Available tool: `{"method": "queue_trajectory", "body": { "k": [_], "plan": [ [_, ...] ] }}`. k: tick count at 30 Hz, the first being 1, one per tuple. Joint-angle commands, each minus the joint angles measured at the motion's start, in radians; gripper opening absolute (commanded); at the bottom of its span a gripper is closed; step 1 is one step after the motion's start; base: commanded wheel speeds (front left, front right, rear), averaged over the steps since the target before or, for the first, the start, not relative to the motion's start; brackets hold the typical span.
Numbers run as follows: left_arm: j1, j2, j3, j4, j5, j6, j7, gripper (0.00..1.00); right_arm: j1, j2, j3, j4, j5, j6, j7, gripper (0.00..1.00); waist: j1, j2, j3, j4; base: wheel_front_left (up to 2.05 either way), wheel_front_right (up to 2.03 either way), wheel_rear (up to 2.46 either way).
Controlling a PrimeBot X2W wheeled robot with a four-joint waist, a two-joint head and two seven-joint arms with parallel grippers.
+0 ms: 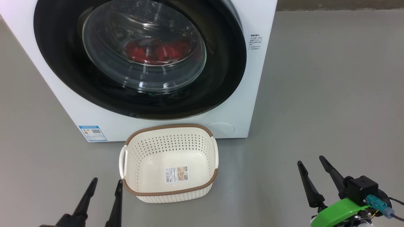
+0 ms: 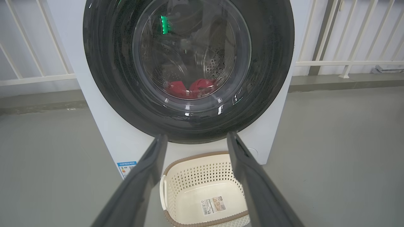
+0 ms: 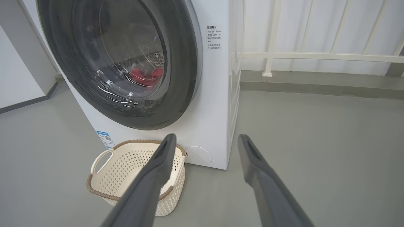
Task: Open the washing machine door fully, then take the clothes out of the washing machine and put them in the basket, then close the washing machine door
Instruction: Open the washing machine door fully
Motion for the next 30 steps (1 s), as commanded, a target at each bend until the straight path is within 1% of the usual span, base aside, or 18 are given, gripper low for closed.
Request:
{"method": "queue_trajectory", "body": {
  "k": [1, 12, 13, 14, 15, 16, 22, 30],
  "plan": [
    [-0.015, 0.014, 0.036, -0.023, 0.002, -0.003, -0.012, 1.00, -0.008, -0.004, 0.013, -0.027, -0.001, -0.001, -0.012, 1.00, 0.0000, -0.0001, 0.001, 0.000, 0.00, 0.00, 0.00],
    [-0.014, 0.010, 0.045, -0.021, 0.001, -0.003, -0.012, 1.00, -0.009, 0.005, 0.005, -0.027, 0.004, -0.001, -0.012, 1.00, 0.0000, -0.0001, 0.002, -0.001, 0.00, 0.00, 0.00],
    [-0.015, 0.010, 0.046, -0.019, 0.001, -0.003, -0.012, 1.00, -0.012, 0.005, 0.006, -0.026, 0.008, -0.001, -0.012, 0.65, 0.0000, -0.0001, 0.003, 0.000, 0.00, 0.00, 0.00],
    [-0.016, 0.009, 0.046, -0.019, 0.001, -0.003, -0.012, 1.00, -0.015, 0.005, 0.006, -0.025, 0.013, -0.001, -0.012, 0.38, 0.0000, -0.0001, 0.003, 0.001, 0.00, 0.00, 0.00],
    [-0.017, 0.009, 0.046, -0.018, 0.000, -0.003, -0.012, 1.00, -0.020, 0.006, 0.006, -0.024, 0.021, -0.001, -0.012, 0.02, 0.0000, -0.0001, 0.004, 0.002, 0.00, 0.00, 0.00],
    [-0.018, 0.009, 0.046, -0.017, -0.001, -0.003, -0.012, 1.00, -0.025, 0.007, 0.006, -0.023, 0.030, -0.001, -0.012, 0.00, 0.0000, -0.0001, 0.006, 0.003, 0.00, 0.00, 0.00],
    [-0.029, 0.008, 0.041, -0.017, -0.007, -0.003, -0.012, 1.00, -0.083, 0.010, 0.009, -0.026, 0.082, -0.001, -0.012, 0.00, 0.0000, -0.0001, 0.029, 0.008, 0.00, 0.00, 0.00],
    [-0.076, 0.014, 0.012, -0.021, -0.020, -0.003, -0.012, 1.00, -0.290, 0.014, -0.020, -0.027, 0.132, -0.001, -0.012, 0.00, 0.0000, -0.0001, 0.100, 0.035, 0.00, 0.00, 0.00]
  ]
}}
